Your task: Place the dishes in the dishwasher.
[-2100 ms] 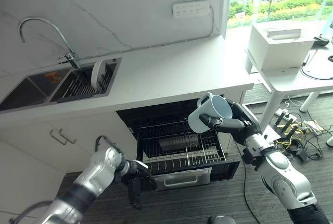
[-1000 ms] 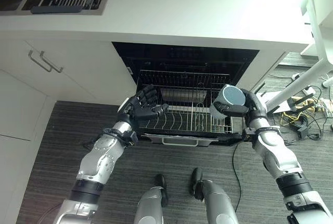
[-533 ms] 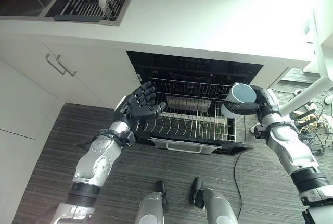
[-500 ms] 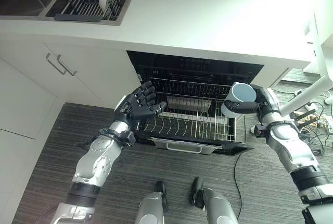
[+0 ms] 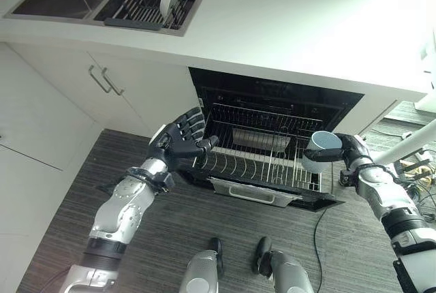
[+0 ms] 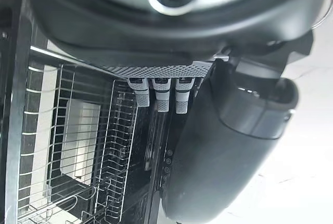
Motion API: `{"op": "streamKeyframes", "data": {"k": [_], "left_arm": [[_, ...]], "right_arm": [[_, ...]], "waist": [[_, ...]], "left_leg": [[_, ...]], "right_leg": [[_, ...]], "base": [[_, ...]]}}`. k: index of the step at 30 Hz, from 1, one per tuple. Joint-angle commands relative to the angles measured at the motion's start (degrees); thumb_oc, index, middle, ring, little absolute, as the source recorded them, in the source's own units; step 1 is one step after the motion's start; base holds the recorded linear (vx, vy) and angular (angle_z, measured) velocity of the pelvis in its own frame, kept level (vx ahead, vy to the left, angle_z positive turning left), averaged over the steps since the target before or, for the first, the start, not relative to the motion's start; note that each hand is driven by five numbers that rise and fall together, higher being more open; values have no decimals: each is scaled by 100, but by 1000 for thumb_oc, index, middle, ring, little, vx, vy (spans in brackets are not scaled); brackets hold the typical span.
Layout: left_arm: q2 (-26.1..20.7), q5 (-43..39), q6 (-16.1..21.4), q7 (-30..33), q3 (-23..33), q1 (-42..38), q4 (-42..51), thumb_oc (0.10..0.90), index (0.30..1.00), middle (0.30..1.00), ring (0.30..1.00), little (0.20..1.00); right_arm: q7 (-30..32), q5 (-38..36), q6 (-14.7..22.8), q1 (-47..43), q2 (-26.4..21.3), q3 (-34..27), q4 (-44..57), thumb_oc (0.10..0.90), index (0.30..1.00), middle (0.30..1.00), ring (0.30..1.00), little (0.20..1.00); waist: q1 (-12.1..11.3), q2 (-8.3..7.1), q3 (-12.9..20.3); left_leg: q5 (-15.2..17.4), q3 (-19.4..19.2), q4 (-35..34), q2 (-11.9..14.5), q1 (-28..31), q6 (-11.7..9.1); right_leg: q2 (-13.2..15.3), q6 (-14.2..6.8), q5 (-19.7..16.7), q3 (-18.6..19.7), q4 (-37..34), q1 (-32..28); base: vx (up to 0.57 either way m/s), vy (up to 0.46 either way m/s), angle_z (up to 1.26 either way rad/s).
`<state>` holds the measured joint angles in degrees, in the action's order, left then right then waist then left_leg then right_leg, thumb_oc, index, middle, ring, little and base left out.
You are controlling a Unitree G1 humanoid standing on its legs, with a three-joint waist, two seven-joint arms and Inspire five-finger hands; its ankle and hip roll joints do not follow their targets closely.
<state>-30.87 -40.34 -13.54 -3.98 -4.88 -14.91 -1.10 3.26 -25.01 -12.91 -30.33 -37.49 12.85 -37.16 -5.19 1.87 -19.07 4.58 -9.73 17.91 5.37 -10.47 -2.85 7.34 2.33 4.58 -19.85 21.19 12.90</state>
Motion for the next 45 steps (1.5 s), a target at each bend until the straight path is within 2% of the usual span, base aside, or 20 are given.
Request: {"op": "streamKeyframes", "data": {"k": [1,8,17,31,38,39,40,45], "left_arm": [[-323,-388,522,-301,-84,-83,724,800,900,900,900,900],[-555,-535,703,-353,-85,-272,618,800,900,900,900,900],[-794,-749,811,-373,-112,-513,621,800,900,900,900,900],[-1120,-1133,1051,-317,-169,-960,715,800,900,900,900,900],[-1152,-1194,1118,-302,-218,-1035,715,800,900,900,900,900],[-1149,-1189,1125,-290,-226,-1039,728,800,900,900,900,900],[-1140,-1182,1130,-287,-227,-1040,730,800,900,900,900,900],[-1161,-1202,1131,-236,-268,-1084,796,800,900,900,900,900]], "right_arm": [[-290,-171,349,-623,-357,253,-277,400,300,300,300,300],[-628,-446,35,-1143,-590,503,-745,400,300,300,300,300],[-794,-265,172,-1828,-778,756,-1414,400,300,300,300,300],[-610,-275,339,-2572,-913,1062,-1662,400,300,300,300,300],[-479,-135,307,-2701,-898,1186,-1681,400,300,300,300,300],[-413,-120,319,-2716,-909,1196,-1691,635,653,653,653,653],[-388,-100,322,-2722,-909,1196,-1693,800,900,900,900,900],[-326,-81,233,-2826,-917,1263,-1677,800,900,900,900,900]], "waist": [[-94,-129,545],[-120,-38,325],[-162,101,78],[-136,254,-496],[-133,278,-585],[-132,276,-591],[-132,274,-595],[-138,253,-606]], "left_leg": [[488,337,-72,289,13,-335],[441,388,-72,240,-104,-349],[370,423,-72,200,-269,-363],[309,486,-72,133,-675,-367],[290,486,-72,124,-792,-365],[290,482,-72,123,-800,-364],[289,480,-72,123,-802,-363],[283,462,-72,123,-828,-368]], "right_leg": [[483,-1060,437,297,-400,-515],[523,-1064,386,325,-400,-385],[588,-1072,318,351,-400,-217],[606,-1067,217,513,-400,256],[604,-1055,195,541,-400,379],[607,-1056,193,540,-400,388],[608,-1056,189,540,-400,393],[606,-1063,167,544,-400,435]], "base": [[-7,-3,11],[-41,-3,3],[-19,1,1],[-31,-5,1],[0,0,0],[0,0,0],[0,0,0],[-29,8,0]]}}
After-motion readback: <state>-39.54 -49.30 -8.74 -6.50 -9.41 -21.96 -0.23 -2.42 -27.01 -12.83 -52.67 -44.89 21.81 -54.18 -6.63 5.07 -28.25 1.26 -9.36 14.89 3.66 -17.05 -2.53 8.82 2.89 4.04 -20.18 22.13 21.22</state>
